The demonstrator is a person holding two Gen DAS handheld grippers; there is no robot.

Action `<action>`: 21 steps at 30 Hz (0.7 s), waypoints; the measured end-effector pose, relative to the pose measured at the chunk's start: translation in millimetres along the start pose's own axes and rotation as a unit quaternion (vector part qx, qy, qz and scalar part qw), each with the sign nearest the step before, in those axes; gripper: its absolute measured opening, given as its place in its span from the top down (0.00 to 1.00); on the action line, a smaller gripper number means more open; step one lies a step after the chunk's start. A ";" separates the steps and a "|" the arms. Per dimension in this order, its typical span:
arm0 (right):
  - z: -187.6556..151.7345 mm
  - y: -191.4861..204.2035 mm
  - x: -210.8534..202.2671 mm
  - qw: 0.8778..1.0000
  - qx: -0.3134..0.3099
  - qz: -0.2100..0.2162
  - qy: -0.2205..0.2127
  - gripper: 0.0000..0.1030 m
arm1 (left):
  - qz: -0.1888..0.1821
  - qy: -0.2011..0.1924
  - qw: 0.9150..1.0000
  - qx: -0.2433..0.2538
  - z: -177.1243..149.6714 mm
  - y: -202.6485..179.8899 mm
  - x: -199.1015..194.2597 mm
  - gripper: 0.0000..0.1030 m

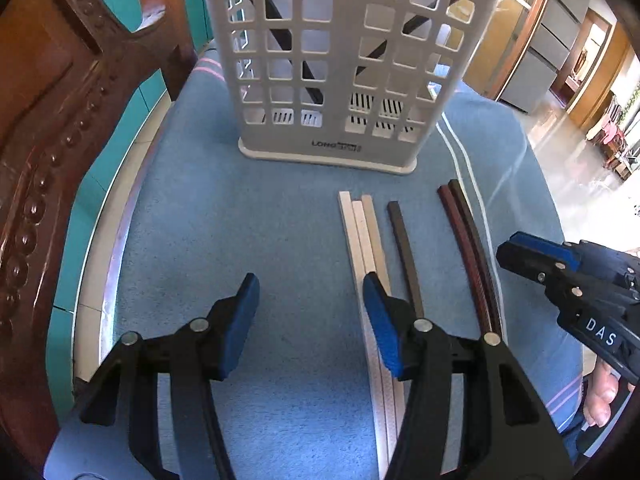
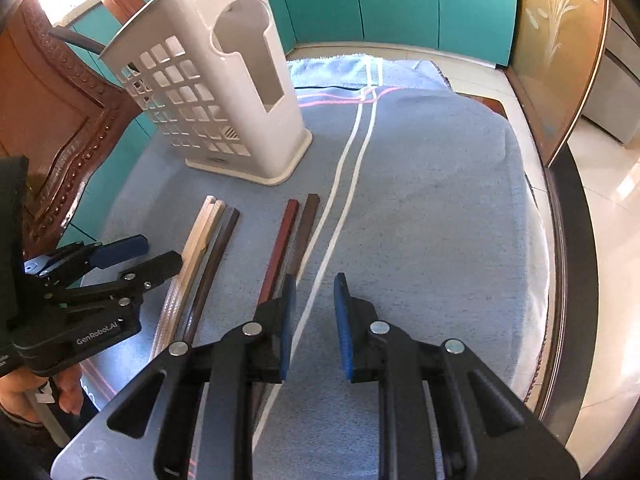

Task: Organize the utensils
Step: 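Move both open grippers back down over the remaining chopsticks on the cloth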

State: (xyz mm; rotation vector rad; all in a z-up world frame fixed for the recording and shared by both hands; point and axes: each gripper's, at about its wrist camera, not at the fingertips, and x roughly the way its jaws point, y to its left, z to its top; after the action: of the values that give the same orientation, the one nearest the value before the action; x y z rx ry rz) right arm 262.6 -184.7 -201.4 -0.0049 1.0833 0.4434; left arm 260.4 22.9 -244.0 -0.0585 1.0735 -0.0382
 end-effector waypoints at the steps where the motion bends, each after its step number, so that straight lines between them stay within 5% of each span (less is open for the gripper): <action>1: 0.5 2.2 0.4 1.000 -0.003 0.001 -0.002 0.80 | 0.000 0.000 1.000 0.000 -0.1 1.0 0.0 0.46; 5: -0.2 9.9 2.8 1.000 -0.024 -0.010 0.004 0.80 | 0.003 0.002 1.000 0.001 1.9 1.5 -0.1 0.44; 9: -2.3 20.1 8.8 0.999 -0.041 -0.027 0.004 0.77 | 0.058 0.009 0.998 0.011 4.9 0.8 3.8 0.44; 17: -7.9 26.4 9.5 0.996 -0.063 -0.061 0.005 0.74 | 0.015 -0.028 0.999 -0.005 2.4 9.2 -14.8 0.45; 21: -7.8 19.7 6.5 0.997 -0.051 -0.061 0.002 0.74 | 0.008 -0.014 1.000 0.014 -2.2 2.4 -11.3 0.43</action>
State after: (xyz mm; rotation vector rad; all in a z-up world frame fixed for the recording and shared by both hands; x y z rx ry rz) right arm 251.5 -166.2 -206.5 -0.1614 1.0572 0.3871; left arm 253.1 25.9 -235.3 -0.0253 1.0448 -0.0368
